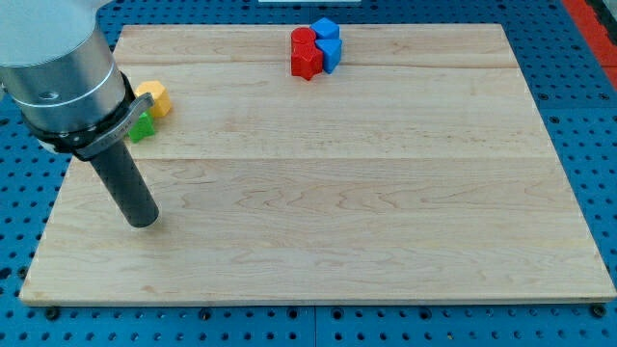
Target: Place your hand at the right of the green star
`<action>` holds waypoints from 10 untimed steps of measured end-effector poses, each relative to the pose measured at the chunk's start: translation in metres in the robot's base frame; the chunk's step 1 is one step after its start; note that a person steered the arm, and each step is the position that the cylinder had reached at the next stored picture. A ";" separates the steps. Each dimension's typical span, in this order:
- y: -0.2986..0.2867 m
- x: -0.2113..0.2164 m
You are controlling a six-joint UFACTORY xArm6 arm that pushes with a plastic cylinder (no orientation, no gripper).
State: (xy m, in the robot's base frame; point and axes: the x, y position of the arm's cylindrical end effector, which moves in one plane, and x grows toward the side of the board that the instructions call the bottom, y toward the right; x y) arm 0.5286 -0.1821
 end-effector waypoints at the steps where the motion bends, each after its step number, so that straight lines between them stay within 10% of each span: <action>1: -0.001 0.000; 7: -0.114 0.036; 10: 0.016 0.027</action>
State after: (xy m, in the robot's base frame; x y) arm 0.5558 -0.1657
